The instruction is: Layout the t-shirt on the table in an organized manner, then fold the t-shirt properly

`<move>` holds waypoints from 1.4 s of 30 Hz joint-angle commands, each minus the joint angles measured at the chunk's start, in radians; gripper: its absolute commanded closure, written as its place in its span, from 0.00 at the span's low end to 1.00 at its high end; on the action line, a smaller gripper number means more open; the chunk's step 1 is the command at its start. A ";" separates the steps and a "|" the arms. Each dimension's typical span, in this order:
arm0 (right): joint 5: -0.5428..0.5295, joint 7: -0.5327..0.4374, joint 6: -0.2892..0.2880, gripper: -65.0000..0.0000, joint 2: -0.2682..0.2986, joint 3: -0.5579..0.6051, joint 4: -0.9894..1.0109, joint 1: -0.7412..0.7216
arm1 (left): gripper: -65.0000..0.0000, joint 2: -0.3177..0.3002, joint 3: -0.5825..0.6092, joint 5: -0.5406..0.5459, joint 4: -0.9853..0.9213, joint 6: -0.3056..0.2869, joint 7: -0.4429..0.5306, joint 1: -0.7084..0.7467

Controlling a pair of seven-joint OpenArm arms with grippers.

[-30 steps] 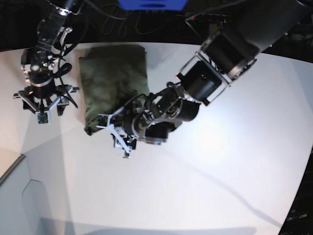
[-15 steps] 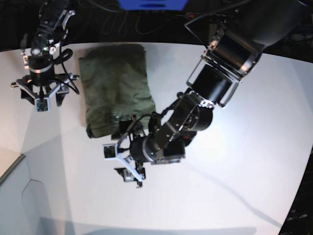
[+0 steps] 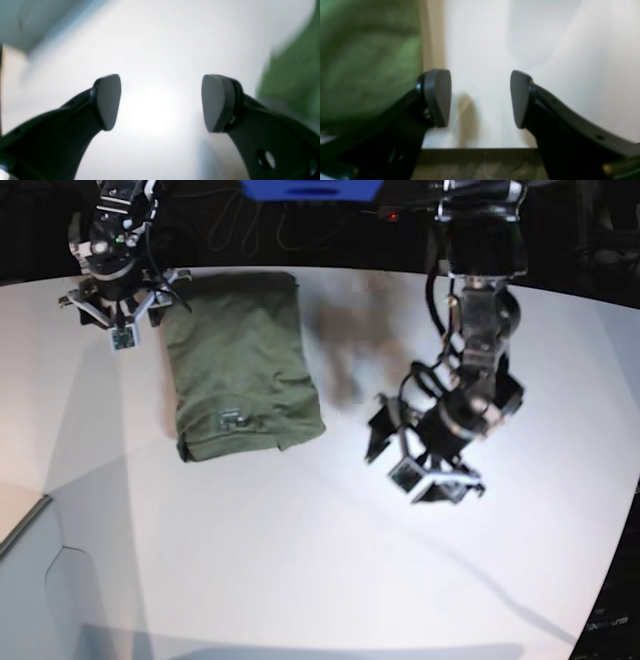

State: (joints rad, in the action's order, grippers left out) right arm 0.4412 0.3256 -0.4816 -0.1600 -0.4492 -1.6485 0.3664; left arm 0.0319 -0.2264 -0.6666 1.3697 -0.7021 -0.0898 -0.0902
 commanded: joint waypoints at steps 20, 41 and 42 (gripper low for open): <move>-0.003 -0.023 0.008 0.43 0.003 0.138 -0.002 0.078 | 0.26 -0.105 -0.325 0.399 0.139 0.004 0.023 0.398; -0.316 -0.021 -0.053 1.00 0.003 0.042 -0.161 0.458 | 1.00 0.076 -0.480 0.720 0.498 0.004 -0.331 0.850; -0.324 -0.021 -0.093 1.00 0.003 0.040 -0.143 0.460 | 1.00 0.090 -0.486 0.709 0.495 0.004 -0.337 0.866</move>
State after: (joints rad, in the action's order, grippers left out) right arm 0.1280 0.3225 -0.5629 -0.1581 -0.4061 -1.7756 0.8150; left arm 0.1295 -0.7078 0.0299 1.8519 -0.6987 -0.4446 0.7635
